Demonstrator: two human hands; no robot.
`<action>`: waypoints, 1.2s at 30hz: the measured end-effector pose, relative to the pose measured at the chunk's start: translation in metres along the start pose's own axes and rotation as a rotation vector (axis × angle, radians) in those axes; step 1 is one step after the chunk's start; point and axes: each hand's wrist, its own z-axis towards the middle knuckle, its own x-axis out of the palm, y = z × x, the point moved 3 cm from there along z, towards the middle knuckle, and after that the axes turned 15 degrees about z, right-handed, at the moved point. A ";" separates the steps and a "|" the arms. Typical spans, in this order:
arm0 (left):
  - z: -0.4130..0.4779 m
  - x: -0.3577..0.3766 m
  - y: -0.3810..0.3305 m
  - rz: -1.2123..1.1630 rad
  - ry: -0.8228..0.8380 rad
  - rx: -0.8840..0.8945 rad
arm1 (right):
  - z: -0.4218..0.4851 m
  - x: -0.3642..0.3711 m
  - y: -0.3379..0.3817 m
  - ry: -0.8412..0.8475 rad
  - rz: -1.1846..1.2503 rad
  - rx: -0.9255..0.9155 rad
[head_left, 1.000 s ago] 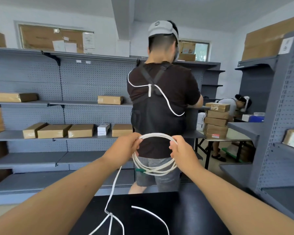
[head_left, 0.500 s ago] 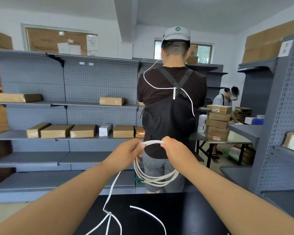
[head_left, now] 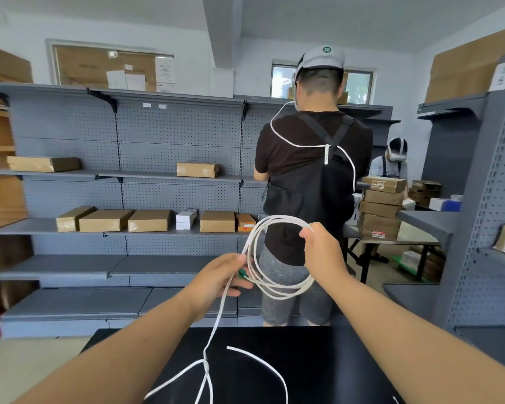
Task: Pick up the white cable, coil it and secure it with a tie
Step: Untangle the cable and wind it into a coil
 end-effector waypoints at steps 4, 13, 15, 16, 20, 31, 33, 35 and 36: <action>0.001 0.002 0.001 -0.078 0.029 -0.004 | -0.001 0.002 -0.005 -0.060 0.002 0.015; 0.007 0.004 0.002 0.001 -0.040 0.056 | -0.004 0.011 -0.003 -0.137 0.058 0.038; 0.010 0.005 0.002 -0.047 -0.084 0.069 | -0.005 0.014 -0.002 -0.138 0.069 0.042; 0.011 0.005 0.002 -0.087 -0.108 0.076 | -0.006 0.016 -0.002 -0.136 0.074 0.046; 0.015 0.002 0.000 -0.133 -0.186 0.077 | -0.010 0.025 -0.003 -0.124 0.112 0.056; 0.024 -0.003 0.001 -0.171 -0.190 0.095 | -0.005 0.043 -0.010 -0.140 0.219 0.096; 0.025 -0.003 0.000 -0.156 -0.205 0.123 | -0.004 0.045 -0.011 -0.148 0.229 0.110; 0.027 -0.004 -0.001 -0.160 -0.228 0.135 | -0.003 0.046 -0.013 -0.147 0.233 0.120; 0.028 -0.004 -0.002 -0.173 -0.231 0.136 | -0.002 0.046 -0.014 -0.141 0.237 0.119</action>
